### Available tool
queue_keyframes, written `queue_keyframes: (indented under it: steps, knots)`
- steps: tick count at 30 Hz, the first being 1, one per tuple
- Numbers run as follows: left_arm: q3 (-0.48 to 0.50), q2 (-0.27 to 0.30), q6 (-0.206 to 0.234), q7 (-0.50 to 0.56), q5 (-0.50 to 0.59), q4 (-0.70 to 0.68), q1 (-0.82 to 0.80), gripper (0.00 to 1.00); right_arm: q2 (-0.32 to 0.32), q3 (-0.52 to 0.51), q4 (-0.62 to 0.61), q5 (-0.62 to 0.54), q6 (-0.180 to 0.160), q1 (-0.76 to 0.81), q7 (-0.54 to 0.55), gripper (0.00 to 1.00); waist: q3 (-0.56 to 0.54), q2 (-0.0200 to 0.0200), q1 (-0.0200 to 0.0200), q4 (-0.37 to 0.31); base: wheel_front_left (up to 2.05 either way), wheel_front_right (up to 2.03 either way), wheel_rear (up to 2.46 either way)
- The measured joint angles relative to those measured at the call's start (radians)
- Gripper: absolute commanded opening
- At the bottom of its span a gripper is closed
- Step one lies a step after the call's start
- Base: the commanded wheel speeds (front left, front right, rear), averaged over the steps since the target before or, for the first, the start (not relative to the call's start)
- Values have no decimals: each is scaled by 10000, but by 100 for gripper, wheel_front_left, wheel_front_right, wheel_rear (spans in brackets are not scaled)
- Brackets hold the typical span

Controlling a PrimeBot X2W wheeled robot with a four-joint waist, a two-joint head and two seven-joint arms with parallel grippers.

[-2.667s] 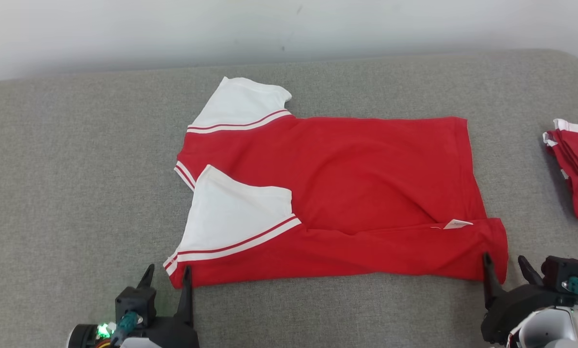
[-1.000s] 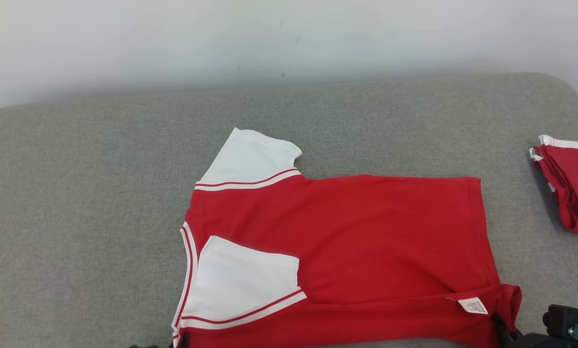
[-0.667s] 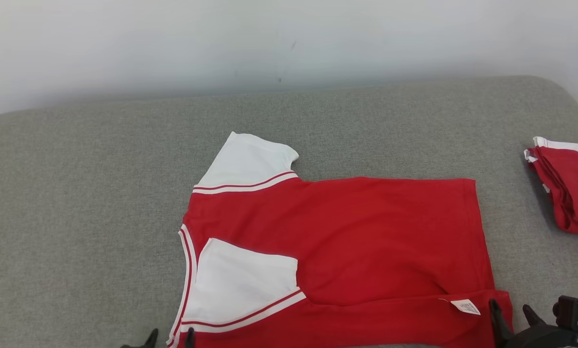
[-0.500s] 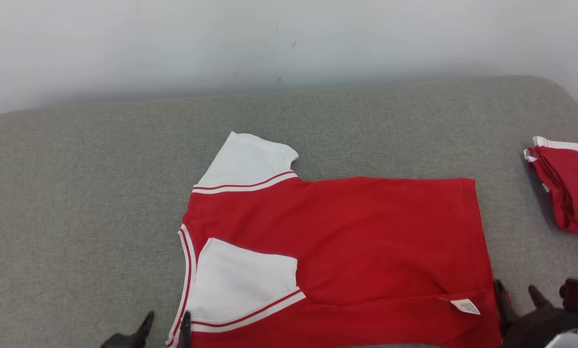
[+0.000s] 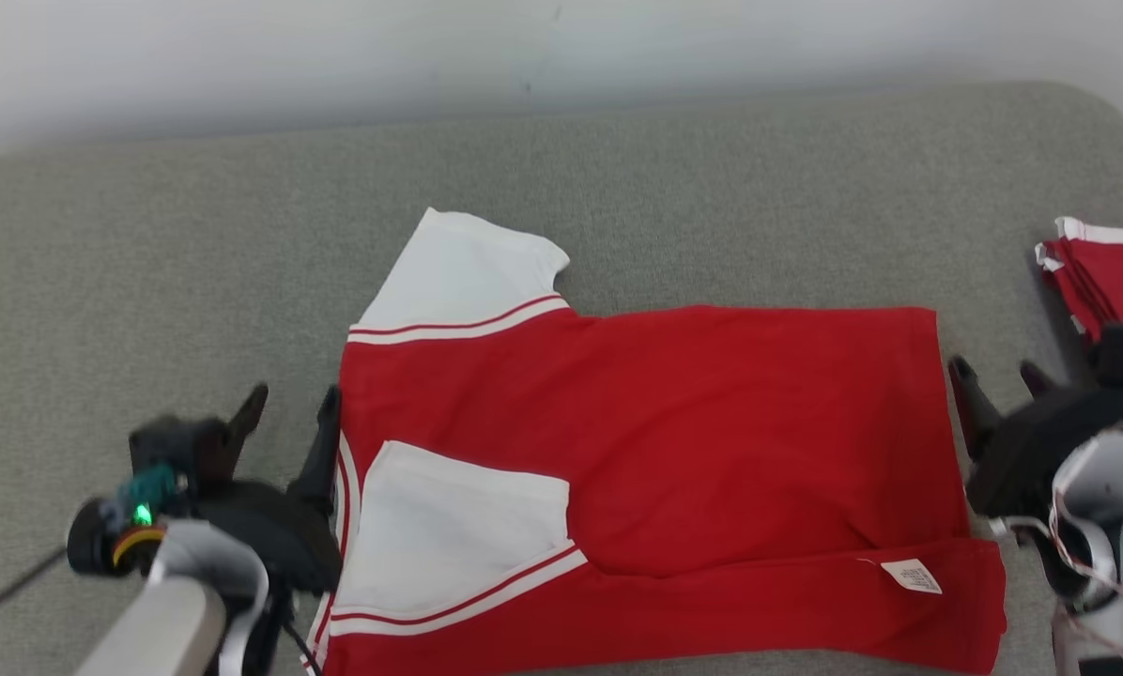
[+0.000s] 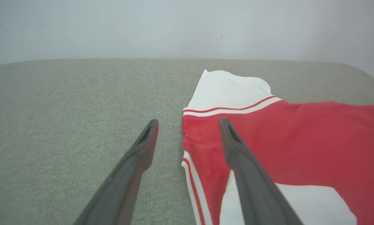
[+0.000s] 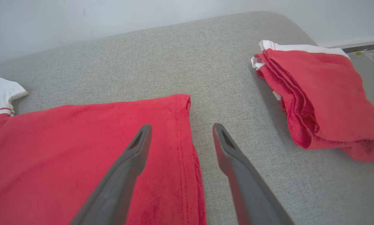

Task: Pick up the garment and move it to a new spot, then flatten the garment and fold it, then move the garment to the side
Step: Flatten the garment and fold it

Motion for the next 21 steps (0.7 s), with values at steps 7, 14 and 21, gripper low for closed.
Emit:
queue_keyframes:
  steps: [7, 14, 21]
  knots:
    - [2, -31, -535, 702, -140, 980, -1691, 100, -196, 639, 681, 27, 0, -1422, 311, 100, 580, 0, 1, -180, 0, 0, 0]
    - [-84, -90, -892, 1287, -138, 1937, -3238, 100, -282, 1235, 1559, 15, 0, -2750, 387, 100, 1142, 1, 1, -580, 0, 0, 0]
    - [-174, -176, -1051, 1914, -134, 2836, -4477, 100, -393, 1630, 2057, -69, 0, -3775, 583, 100, 1696, 1, 1, -1025, 0, 0, 0]
